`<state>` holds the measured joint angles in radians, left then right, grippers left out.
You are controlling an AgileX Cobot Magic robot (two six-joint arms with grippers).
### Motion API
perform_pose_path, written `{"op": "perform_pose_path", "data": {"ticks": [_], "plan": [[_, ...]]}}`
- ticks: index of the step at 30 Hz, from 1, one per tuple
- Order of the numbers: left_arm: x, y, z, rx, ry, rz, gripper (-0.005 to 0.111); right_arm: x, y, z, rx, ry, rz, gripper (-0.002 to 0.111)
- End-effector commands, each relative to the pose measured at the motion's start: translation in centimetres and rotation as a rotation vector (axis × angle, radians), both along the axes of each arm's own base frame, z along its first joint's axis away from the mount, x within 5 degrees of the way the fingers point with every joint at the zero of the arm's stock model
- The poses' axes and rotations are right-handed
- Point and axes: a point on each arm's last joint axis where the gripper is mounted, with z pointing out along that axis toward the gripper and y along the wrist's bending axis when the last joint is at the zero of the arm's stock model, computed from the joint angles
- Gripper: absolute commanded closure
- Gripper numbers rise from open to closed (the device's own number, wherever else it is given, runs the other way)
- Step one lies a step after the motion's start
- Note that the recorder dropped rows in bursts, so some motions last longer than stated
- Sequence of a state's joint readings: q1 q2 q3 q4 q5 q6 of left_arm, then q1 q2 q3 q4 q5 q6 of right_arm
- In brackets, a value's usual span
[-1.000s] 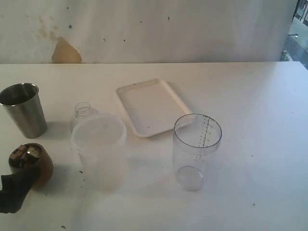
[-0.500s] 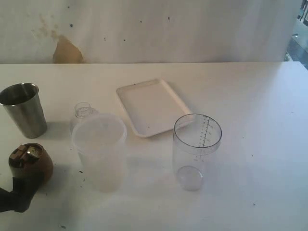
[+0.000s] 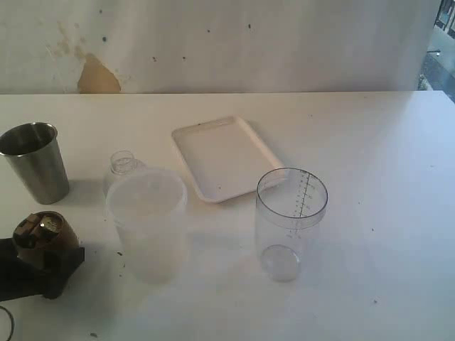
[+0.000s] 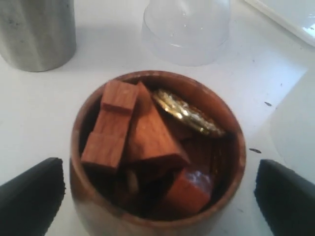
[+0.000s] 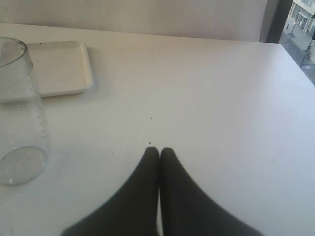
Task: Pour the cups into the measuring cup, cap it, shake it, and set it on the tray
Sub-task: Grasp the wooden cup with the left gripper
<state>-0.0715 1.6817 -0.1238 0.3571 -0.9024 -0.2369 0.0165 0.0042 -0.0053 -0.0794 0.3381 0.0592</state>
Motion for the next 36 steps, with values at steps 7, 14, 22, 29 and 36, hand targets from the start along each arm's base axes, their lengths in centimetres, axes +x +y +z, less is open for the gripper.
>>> {"op": "perform_pose_path", "data": {"ticks": [7, 14, 22, 29, 36], "plan": [[2.1, -0.3, -1.6, 0.019, 0.015, -0.028, 0.004, 0.0, 0.0, -0.1, 0.004, 0.000, -0.005, 0.108], [2.5, -0.4, -1.3, 0.008, -0.034, -0.038, 0.004, 0.0, 0.0, -0.1, 0.004, 0.000, -0.005, 0.108], [2.4, -0.3, -1.6, 0.045, -0.008, -0.055, 0.039, 0.0, 0.0, -0.1, 0.004, 0.000, -0.005, 0.108], [2.4, -0.4, -1.5, 0.039, -0.021, -0.059, 0.022, 0.0, 0.0, -0.1, 0.004, 0.000, -0.005, 0.108], [2.5, -0.4, -1.4, 0.035, -0.031, -0.056, 0.024, 0.0, 0.0, -0.1, 0.004, 0.000, -0.005, 0.108]]}}
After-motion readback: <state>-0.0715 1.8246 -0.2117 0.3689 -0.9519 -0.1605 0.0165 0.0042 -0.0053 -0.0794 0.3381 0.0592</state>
